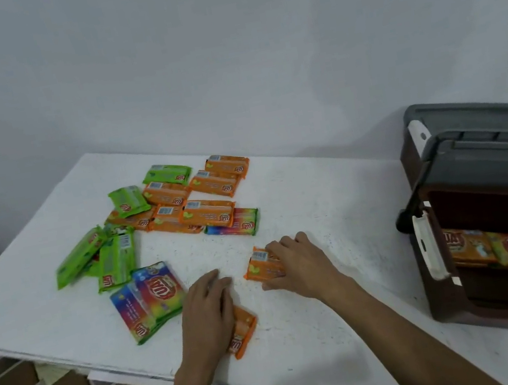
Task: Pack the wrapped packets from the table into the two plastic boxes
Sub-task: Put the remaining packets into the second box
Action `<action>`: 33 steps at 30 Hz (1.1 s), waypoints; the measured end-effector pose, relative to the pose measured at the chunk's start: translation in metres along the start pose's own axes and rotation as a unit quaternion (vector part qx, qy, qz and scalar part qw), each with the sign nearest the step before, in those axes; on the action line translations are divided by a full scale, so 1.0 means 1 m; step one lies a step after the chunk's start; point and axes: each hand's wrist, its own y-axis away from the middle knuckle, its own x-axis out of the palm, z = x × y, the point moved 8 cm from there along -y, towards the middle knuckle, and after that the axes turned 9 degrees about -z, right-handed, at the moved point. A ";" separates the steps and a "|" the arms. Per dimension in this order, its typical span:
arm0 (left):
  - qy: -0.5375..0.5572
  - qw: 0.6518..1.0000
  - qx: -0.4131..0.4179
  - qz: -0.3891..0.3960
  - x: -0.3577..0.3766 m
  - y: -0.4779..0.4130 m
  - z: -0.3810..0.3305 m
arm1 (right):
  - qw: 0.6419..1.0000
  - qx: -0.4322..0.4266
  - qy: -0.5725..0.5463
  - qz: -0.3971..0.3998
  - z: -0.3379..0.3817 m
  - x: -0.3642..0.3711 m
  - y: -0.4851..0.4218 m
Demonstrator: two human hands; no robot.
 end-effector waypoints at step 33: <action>-0.140 0.941 -0.296 -0.089 -0.046 -0.011 0.070 | 0.641 0.243 -0.722 -0.094 -0.036 -0.027 0.046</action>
